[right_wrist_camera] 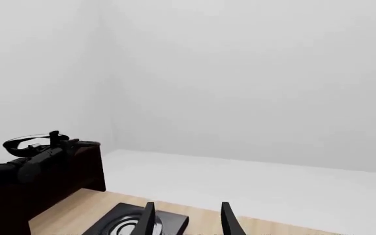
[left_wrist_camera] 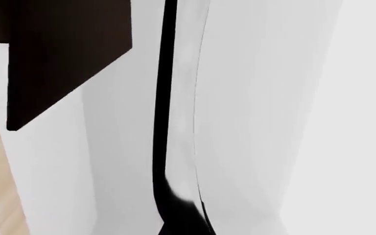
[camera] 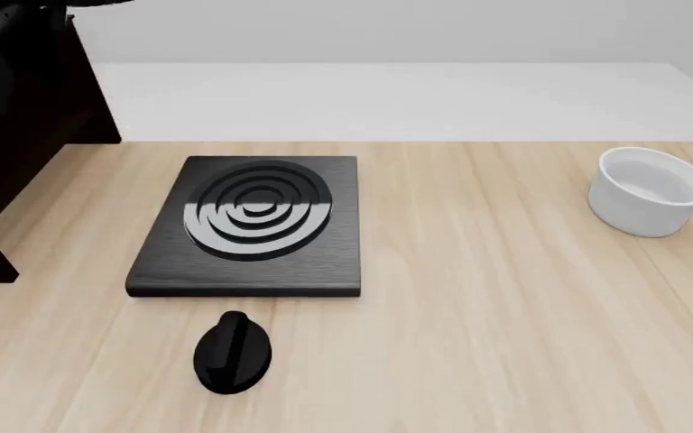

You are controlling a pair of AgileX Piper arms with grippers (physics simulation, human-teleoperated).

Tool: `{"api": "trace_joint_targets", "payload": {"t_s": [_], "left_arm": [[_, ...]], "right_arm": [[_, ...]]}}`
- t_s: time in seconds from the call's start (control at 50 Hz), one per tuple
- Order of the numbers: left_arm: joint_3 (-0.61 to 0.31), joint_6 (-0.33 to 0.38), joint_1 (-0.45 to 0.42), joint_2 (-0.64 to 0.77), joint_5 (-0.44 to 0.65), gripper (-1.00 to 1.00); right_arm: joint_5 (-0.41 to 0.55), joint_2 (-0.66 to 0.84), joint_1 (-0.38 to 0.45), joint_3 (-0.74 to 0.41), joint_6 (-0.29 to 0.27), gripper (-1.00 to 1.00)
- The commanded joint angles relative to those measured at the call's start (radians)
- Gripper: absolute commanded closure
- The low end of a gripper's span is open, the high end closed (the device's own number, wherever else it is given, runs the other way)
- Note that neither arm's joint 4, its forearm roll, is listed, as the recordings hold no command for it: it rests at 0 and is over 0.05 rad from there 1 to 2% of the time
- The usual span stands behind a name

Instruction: Put the frying pan on the cabinet shelf.

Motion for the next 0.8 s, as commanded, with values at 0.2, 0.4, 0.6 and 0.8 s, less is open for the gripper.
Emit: {"api": "trace_joint_targets", "payload": {"t_s": [0.2,0.4,0.6,0.8], "left_arm": [[0.068,-0.014,0.038,0.027,-0.092,1.0],[0.112,-0.018,0.055,0.056,-0.14,1.0],[0.138,-0.007,0.058,0.046,-0.145,1.0],[0.146,-0.004,0.066,0.078,-0.171,1.0]], "right_arm": [[0.012,-0.013,-0.004,0.01,0.017,-1.0],[0.022,-0.018,-0.008,0.008,0.011,-1.0],[0.027,-0.025,-0.012,0.012,0.015,-1.0],[0.027,-0.03,-0.011,0.019,0.01,-1.0]]}}
